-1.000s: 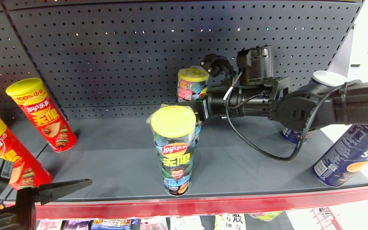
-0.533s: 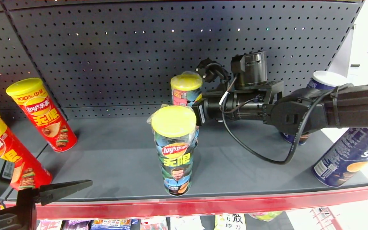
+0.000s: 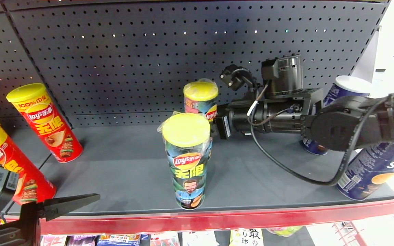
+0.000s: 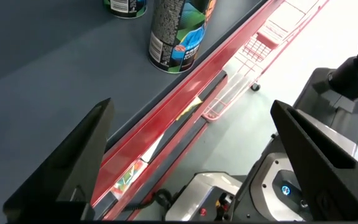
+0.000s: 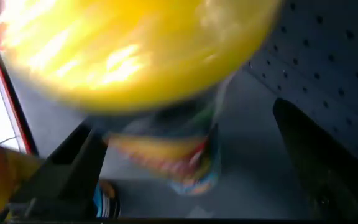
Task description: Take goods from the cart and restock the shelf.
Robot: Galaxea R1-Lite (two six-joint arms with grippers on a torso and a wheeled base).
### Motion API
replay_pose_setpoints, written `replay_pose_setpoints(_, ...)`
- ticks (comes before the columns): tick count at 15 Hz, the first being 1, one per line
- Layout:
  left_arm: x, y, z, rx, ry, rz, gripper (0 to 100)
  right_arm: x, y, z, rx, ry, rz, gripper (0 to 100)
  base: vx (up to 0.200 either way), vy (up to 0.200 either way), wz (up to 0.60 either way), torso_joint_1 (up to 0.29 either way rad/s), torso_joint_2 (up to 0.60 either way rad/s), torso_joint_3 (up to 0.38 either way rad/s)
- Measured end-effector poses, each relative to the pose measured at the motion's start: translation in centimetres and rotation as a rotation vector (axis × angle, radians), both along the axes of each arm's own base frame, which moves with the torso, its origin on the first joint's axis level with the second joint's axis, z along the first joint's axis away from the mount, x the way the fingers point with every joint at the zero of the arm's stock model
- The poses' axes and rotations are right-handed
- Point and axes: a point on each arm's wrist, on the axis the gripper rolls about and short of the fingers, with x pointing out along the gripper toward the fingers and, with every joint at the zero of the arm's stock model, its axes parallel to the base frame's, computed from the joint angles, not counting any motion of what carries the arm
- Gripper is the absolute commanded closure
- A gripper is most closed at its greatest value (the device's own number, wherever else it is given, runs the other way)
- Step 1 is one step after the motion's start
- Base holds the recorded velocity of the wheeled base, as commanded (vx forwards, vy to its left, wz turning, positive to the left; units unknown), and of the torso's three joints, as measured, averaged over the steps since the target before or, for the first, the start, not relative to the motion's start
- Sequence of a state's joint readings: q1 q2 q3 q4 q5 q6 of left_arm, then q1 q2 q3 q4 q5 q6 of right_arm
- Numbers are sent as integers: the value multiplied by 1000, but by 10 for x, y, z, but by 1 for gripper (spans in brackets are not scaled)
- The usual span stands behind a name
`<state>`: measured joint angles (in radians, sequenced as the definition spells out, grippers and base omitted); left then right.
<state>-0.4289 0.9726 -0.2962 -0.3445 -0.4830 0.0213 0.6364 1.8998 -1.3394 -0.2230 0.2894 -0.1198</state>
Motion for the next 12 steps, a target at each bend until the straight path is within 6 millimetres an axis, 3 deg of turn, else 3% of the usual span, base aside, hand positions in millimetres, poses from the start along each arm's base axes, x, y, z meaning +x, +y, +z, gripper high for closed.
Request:
replay_pose_setpoints(8, 5, -1, -2, 15, 16, 23, 0, -52, -41, 4, -23, 36, -76, 0, 0, 0, 0, 0, 0, 0)
replay_pose_setpoints(12, 15, -5, -5, 57, 41, 86, 0, -95, -72, 6, -14, 44, -84, 0, 0, 0, 0, 0, 0, 0)
